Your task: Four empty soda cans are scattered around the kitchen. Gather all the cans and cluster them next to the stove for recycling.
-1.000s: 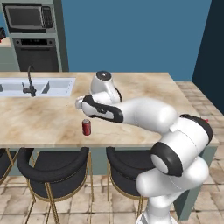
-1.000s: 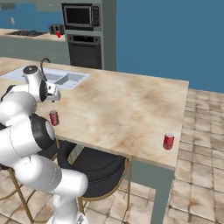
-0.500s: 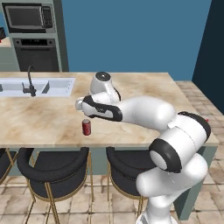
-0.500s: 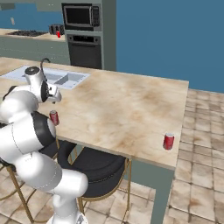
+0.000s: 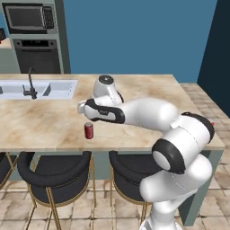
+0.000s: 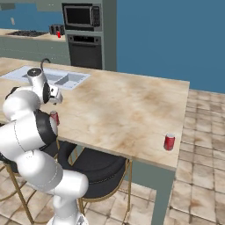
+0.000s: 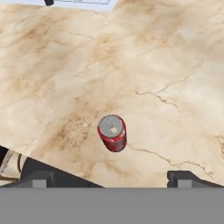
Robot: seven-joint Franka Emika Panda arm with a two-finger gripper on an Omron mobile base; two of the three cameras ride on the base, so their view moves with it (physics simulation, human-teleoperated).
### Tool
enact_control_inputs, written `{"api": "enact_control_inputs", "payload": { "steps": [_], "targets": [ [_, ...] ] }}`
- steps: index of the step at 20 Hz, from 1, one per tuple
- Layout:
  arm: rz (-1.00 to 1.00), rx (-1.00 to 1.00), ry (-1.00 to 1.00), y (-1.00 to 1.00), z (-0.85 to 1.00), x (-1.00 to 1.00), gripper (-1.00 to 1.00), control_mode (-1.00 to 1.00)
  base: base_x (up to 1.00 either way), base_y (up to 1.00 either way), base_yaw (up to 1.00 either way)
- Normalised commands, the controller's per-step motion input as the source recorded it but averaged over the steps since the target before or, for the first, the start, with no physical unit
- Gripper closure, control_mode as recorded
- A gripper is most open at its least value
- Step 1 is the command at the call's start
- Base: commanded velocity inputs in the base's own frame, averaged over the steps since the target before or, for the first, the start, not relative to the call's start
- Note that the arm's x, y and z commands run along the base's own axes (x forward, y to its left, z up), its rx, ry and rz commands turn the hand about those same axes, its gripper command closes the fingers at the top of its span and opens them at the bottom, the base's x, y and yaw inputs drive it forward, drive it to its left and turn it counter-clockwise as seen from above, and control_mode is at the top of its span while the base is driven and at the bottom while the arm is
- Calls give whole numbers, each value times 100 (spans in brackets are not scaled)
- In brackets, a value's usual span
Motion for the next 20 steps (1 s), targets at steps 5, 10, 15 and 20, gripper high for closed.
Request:
{"api": "enact_control_inputs", "payload": {
  "steps": [5,10,15,20],
  "targets": [
    [0,3,1,0,-14,5,-100,-100,0,0,0],
    [0,0,2,0,-20,6,-100,-100,0,0,0],
    [0,0,0,0,-23,6,-100,-100,0,0,0],
    [0,0,0,1,-22,9,-100,-100,0,0,0]
  ]
}}
